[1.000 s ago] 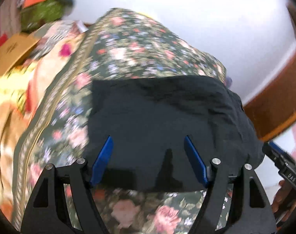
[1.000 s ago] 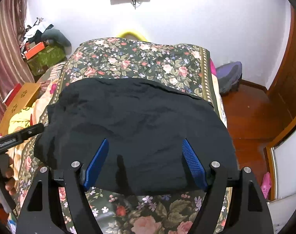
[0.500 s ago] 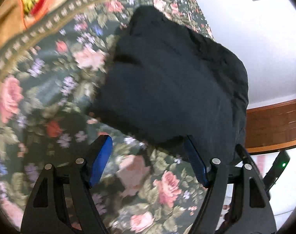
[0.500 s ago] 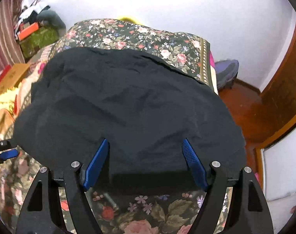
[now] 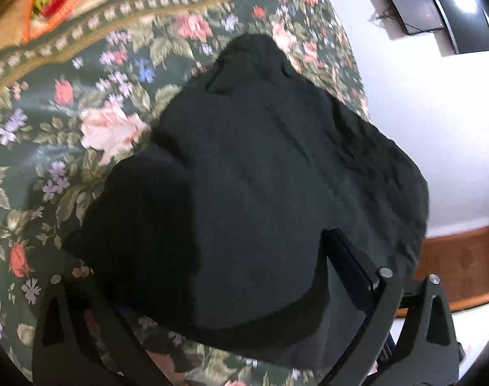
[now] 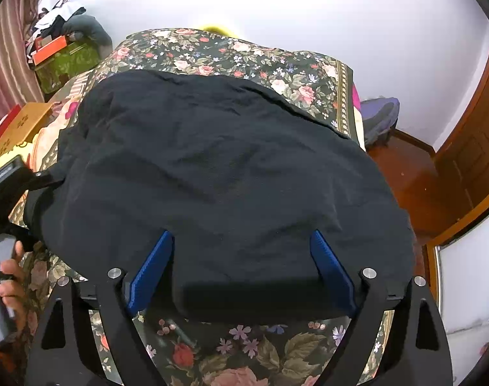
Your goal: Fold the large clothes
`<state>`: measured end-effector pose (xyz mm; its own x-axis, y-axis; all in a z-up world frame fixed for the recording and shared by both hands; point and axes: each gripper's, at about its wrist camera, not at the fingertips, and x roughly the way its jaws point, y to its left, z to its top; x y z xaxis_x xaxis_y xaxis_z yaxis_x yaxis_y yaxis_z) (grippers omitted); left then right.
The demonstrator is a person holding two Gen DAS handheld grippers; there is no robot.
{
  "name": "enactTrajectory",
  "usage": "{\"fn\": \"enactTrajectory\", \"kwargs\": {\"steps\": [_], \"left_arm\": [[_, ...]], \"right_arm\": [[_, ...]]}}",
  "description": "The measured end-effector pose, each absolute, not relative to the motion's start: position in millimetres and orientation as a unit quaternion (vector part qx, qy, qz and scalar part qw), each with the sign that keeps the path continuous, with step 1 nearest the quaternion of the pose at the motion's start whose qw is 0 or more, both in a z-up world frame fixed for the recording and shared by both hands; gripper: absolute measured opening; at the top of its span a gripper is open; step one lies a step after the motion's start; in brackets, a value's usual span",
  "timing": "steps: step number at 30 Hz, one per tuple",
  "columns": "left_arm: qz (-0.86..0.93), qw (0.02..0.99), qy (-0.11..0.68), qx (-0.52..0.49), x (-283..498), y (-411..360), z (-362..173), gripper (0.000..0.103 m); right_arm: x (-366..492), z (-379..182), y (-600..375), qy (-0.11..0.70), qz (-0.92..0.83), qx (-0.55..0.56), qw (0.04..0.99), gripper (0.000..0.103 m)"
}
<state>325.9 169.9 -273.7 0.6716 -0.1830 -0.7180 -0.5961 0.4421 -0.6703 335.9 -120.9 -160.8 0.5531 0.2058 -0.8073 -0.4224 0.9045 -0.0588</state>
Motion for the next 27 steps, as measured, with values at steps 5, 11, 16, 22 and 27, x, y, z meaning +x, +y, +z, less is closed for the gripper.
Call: {"fn": "enactTrajectory", "kwargs": {"steps": [5,11,16,22,27], "left_arm": [[0.179,0.790,0.368,-0.457,323,159,-258,0.065],[0.161,0.841,0.338,-0.390,314,157,-219,0.045],[0.159,0.887,0.275,-0.335,298,159,-162,0.041],[0.183,0.945,0.184,-0.201,258,145,-87,0.040],[0.190,0.966,0.142,-0.102,246,129,-56,0.039]], "right_arm": [[337,-160,-120,0.445,0.175,-0.123,0.870,0.087],[336,-143,-120,0.456,0.187,-0.091,0.865,0.086],[324,-119,-108,0.440,0.228,-0.046,0.867,0.086],[313,-127,-60,0.432,0.270,-0.059,0.859,0.086],[316,-148,-23,0.464,0.328,-0.009,0.823,0.088]]}}
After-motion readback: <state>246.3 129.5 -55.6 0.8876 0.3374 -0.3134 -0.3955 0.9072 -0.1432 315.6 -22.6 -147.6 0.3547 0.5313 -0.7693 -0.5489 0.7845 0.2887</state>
